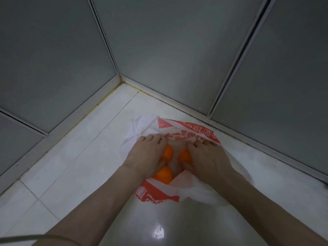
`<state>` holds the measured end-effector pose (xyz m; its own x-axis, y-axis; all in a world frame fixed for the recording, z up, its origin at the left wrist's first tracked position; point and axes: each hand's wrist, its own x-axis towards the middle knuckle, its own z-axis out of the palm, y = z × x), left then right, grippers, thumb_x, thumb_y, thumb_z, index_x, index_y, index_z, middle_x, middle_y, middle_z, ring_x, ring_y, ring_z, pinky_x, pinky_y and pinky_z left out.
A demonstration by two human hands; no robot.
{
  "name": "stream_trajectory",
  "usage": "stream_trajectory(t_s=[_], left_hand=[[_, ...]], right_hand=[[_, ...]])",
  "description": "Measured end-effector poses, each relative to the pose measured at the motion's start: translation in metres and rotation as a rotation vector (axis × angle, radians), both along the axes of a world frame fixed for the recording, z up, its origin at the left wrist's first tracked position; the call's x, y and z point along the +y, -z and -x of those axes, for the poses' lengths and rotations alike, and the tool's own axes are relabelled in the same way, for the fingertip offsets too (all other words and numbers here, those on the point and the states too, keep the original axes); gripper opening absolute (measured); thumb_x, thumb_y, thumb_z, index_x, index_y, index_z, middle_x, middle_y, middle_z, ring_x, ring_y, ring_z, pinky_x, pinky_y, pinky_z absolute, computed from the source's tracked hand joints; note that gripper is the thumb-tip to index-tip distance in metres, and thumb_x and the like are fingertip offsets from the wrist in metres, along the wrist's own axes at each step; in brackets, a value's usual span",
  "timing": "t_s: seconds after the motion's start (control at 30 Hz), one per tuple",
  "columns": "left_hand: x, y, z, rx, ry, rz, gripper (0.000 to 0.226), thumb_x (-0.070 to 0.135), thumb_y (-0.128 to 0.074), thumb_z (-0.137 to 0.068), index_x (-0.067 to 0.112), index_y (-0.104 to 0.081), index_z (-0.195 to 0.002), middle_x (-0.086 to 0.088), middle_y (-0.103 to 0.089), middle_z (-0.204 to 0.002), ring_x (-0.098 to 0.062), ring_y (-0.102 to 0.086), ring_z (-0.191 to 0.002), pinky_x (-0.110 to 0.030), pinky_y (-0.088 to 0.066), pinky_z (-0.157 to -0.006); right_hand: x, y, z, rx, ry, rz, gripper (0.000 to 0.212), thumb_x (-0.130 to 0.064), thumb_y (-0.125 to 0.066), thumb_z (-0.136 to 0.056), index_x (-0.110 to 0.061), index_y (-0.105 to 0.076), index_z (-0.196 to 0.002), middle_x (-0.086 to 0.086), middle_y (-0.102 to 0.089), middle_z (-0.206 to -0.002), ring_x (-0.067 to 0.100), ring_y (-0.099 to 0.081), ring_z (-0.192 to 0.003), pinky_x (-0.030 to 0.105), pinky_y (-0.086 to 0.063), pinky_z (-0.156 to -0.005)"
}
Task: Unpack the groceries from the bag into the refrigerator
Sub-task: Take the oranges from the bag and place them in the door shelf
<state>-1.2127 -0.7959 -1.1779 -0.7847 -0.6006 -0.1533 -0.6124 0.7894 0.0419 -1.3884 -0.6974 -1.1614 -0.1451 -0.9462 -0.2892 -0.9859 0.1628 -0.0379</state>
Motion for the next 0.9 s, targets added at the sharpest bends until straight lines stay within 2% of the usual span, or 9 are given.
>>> stream_trajectory(t_s=[0.13,0.23,0.37,0.5,0.63,0.77,0.9], left_hand=[[0.003,0.005,0.003,-0.003,-0.032,-0.026,0.059,0.053,-0.046,-0.098,0.022,-0.038,-0.148,-0.001,-0.048,-0.141,-0.022,-0.051,-0.122,-0.034,-0.038,-0.105],[0.006,0.004,0.005,0.029,-0.086,-0.068,0.059,0.048,-0.049,-0.100,0.021,-0.035,-0.150,-0.005,-0.048,-0.143,-0.025,-0.054,-0.123,-0.035,-0.043,-0.102],[0.013,-0.004,0.003,0.077,-0.083,-0.066,0.055,0.046,-0.048,-0.100,0.021,-0.037,-0.148,-0.003,-0.048,-0.143,-0.024,-0.053,-0.123,-0.033,-0.045,-0.098],[0.021,-0.020,-0.005,0.164,-0.089,-0.073,0.054,0.049,-0.047,-0.100,0.025,-0.036,-0.147,0.003,-0.046,-0.145,-0.018,-0.052,-0.123,-0.031,-0.053,-0.093],[0.031,-0.039,-0.018,0.247,-0.152,-0.087,0.066,0.059,-0.048,-0.098,0.030,-0.028,-0.154,0.009,-0.040,-0.150,-0.013,-0.049,-0.127,-0.027,-0.051,-0.096],[0.043,-0.057,-0.028,0.356,-0.253,-0.127,0.070,0.066,-0.057,-0.090,0.033,-0.038,-0.149,0.011,-0.046,-0.142,-0.012,-0.053,-0.119,-0.020,-0.047,-0.087],[0.054,-0.074,-0.037,0.409,-0.335,-0.180,0.072,0.070,-0.063,-0.083,0.038,-0.041,-0.145,0.012,-0.043,-0.138,-0.012,-0.055,-0.114,-0.018,-0.047,-0.084]], right_hand=[[-0.003,0.005,-0.006,0.023,0.023,-0.030,0.052,-0.056,-0.047,-0.099,-0.023,-0.050,-0.139,0.000,-0.061,-0.139,0.021,-0.059,-0.125,0.035,-0.042,-0.108],[-0.003,0.005,-0.009,0.035,0.020,-0.068,0.061,-0.058,-0.051,-0.097,-0.021,-0.045,-0.145,0.002,-0.058,-0.143,0.023,-0.057,-0.128,0.037,-0.042,-0.111],[-0.003,0.001,-0.012,0.025,-0.019,-0.064,0.060,-0.055,-0.054,-0.097,-0.022,-0.043,-0.146,0.002,-0.053,-0.148,0.023,-0.056,-0.130,0.036,-0.040,-0.111],[0.004,-0.015,-0.014,-0.022,-0.008,0.000,0.062,-0.056,-0.049,-0.099,-0.024,-0.036,-0.151,0.001,-0.046,-0.155,0.022,-0.053,-0.133,0.037,-0.042,-0.110],[0.019,-0.034,-0.015,-0.079,0.048,0.062,0.075,-0.062,-0.049,-0.098,-0.027,-0.023,-0.159,-0.001,-0.034,-0.164,0.023,-0.045,-0.143,0.041,-0.038,-0.116],[0.032,-0.054,-0.019,-0.145,0.091,0.172,0.084,-0.065,-0.060,-0.091,-0.025,-0.030,-0.159,0.002,-0.041,-0.161,0.030,-0.050,-0.141,0.051,-0.043,-0.112],[0.046,-0.074,-0.023,-0.292,0.127,0.235,0.087,-0.071,-0.054,-0.087,-0.035,-0.020,-0.159,-0.009,-0.029,-0.165,0.021,-0.041,-0.146,0.047,-0.044,-0.114]])
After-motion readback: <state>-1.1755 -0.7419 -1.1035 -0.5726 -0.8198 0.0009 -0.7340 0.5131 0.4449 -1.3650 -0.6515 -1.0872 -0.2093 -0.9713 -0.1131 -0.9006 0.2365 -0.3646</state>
